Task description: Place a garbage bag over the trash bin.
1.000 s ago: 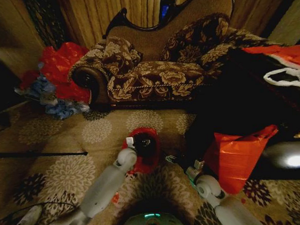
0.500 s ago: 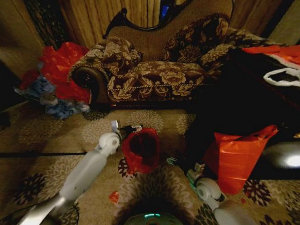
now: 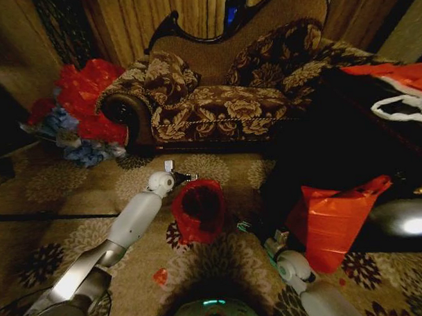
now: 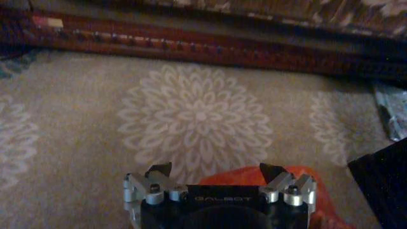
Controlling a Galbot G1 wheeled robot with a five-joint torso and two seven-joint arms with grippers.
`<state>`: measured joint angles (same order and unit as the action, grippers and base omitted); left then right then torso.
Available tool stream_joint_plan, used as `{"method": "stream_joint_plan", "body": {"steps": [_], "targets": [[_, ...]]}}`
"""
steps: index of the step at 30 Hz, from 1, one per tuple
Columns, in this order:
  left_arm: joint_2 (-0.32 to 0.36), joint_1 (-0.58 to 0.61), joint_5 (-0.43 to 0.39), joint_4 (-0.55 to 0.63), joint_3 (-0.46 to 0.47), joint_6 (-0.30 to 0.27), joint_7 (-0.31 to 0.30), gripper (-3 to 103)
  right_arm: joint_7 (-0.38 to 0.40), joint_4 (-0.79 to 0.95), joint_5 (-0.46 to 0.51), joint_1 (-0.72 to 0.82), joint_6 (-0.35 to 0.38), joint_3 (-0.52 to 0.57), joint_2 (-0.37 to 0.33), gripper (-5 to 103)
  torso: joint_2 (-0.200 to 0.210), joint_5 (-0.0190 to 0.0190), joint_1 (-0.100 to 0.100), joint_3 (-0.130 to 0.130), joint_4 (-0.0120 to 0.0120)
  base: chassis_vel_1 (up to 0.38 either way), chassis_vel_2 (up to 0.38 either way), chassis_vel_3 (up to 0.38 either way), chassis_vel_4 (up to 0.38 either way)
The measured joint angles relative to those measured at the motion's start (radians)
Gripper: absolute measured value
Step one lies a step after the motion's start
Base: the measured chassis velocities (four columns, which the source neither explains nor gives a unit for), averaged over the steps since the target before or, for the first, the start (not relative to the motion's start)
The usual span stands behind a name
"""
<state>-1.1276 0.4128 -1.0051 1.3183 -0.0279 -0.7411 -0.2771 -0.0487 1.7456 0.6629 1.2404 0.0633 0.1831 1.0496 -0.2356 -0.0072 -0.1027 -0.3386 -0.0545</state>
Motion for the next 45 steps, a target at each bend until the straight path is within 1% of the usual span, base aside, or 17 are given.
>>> {"method": "stream_joint_plan", "body": {"steps": [7, 9, 10, 11, 13, 16, 20, 22, 24, 25, 28, 34, 36, 38, 40, 42, 45], "targets": [[-0.027, -0.012, 0.018, -0.078, 0.002, 0.002, 0.030, 78, 0.001, -0.008, -0.003, -0.012, 0.000, -0.014, 0.008, 100, 0.000, -0.0001, 0.000, 0.000, 0.0001, 0.000, 0.000, 0.000, 0.000], [-0.041, -0.022, 0.026, -0.122, 0.005, 0.002, 0.039, 68, 0.002, -0.010, -0.003, -0.014, 0.000, -0.014, 0.008, 100, 0.000, -0.0001, 0.000, 0.000, -0.0001, 0.000, 0.000, 0.000, 0.000], [-0.047, -0.025, 0.035, -0.143, 0.006, 0.003, 0.050, 68, 0.002, -0.010, -0.003, -0.014, 0.000, -0.015, 0.008, 100, 0.000, -0.0001, 0.000, 0.000, 0.0000, 0.000, 0.000, 0.000, 0.000], [-0.051, -0.025, 0.046, -0.159, 0.008, 0.003, 0.066, 57, 0.002, -0.010, -0.004, -0.014, 0.000, -0.015, 0.008, 100, 0.000, -0.0001, 0.000, 0.000, 0.0002, 0.000, 0.000, 0.000, 0.000], [-0.053, -0.025, 0.051, -0.167, 0.010, 0.003, 0.075, 57, 0.003, -0.010, -0.004, -0.013, 0.000, -0.015, 0.006, 100, 0.000, -0.0001, 0.000, 0.000, 0.0002, 0.000, 0.000, 0.000, 0.000], [-0.064, -0.025, 0.057, -0.190, 0.014, 0.004, 0.090, 45, 0.003, -0.011, -0.005, -0.012, 0.000, -0.015, 0.004, 100, 0.000, 0.0000, 0.000, 0.000, 0.0001, 0.000, 0.000, 0.000, 0.000], [-0.085, -0.027, 0.061, -0.242, 0.019, 0.005, 0.108, 24, 0.005, -0.011, -0.007, -0.011, 0.000, -0.014, 0.003, 100, 0.000, 0.0001, 0.000, 0.000, 0.0000, 0.000, 0.000, 0.000, 0.000], [-0.088, -0.028, 0.064, -0.255, 0.020, 0.006, 0.113, 24, 0.005, -0.011, -0.007, -0.011, 0.000, -0.015, 0.003, 100, 0.000, 0.0001, 0.000, 0.000, 0.0003, 0.000, 0.000, 0.000, 0.000], [-0.094, -0.029, 0.068, -0.283, 0.022, 0.008, 0.124, 14, 0.006, -0.010, -0.009, -0.010, 0.000, -0.015, 0.002, 100, 0.000, 0.0000, 0.000, 0.000, 0.0001, 0.000, 0.000, 0.000, 0.000], [-0.094, -0.029, 0.068, -0.283, 0.022, 0.008, 0.124, 14, 0.006, -0.010, -0.009, -0.010, 0.000, -0.015, 0.002, 100, 0.000, 0.0000, 0.000, 0.000, 0.0001, 0.000, 0.000, 0.000, 0.000], [-0.098, -0.031, 0.074, -0.320, 0.026, 0.014, 0.140, 2, 0.006, -0.009, -0.013, -0.009, 0.000, -0.015, 0.002, 100, 0.000, 0.0002, 0.000, 0.000, 0.0001, 0.000, 0.000, 0.000, 0.000], [-0.096, -0.019, 0.079, -0.351, 0.029, 0.030, 0.141, 0, 0.008, -0.008, -0.015, -0.008, -0.001, -0.023, 0.001, 100, 0.000, -0.0014, 0.000, -0.001, 0.0004, 0.000, 0.000, 0.000, 0.000], [-0.096, -0.014, 0.078, -0.341, 0.045, 0.050, 0.140, 0, 0.008, -0.006, -0.016, -0.010, -0.001, -0.027, 0.000, 100, 0.000, 0.0007, 0.000, 0.000, 0.0005, 0.000, 0.000, 0.000, 0.000], [-0.097, -0.012, 0.077, -0.331, 0.052, 0.054, 0.136, -3, 0.011, -0.006, -0.017, -0.011, 0.000, -0.030, 0.000, 100, 0.000, 0.0000, 0.000, 0.000, 0.0003, 0.000, 0.000, 0.000, 0.000], [-0.098, -0.011, 0.074, -0.313, 0.058, 0.057, 0.133, 1, 0.013, -0.007, -0.018, -0.015, 0.000, -0.033, 0.000, 100, 0.000, -0.0009, 0.000, 0.000, -0.0001, 0.000, 0.000, 0.000, 0.000], [-0.097, -0.013, 0.072, -0.292, 0.062, 0.057, 0.120, 11, 0.016, -0.007, -0.019, -0.019, 0.000, -0.040, 0.000, 100, 0.000, 0.0005, 0.000, 0.000, -0.0001, 0.000, 0.000, 0.000, 0.000], [-0.097, -0.014, 0.072, -0.291, 0.063, 0.056, 0.099, 23, 0.018, -0.006, -0.020, -0.021, 0.001, -0.044, 0.001, 100, 0.000, -0.0005, 0.000, 0.000, 0.0000, 0.000, 0.000, 0.000, 0.000]]}}
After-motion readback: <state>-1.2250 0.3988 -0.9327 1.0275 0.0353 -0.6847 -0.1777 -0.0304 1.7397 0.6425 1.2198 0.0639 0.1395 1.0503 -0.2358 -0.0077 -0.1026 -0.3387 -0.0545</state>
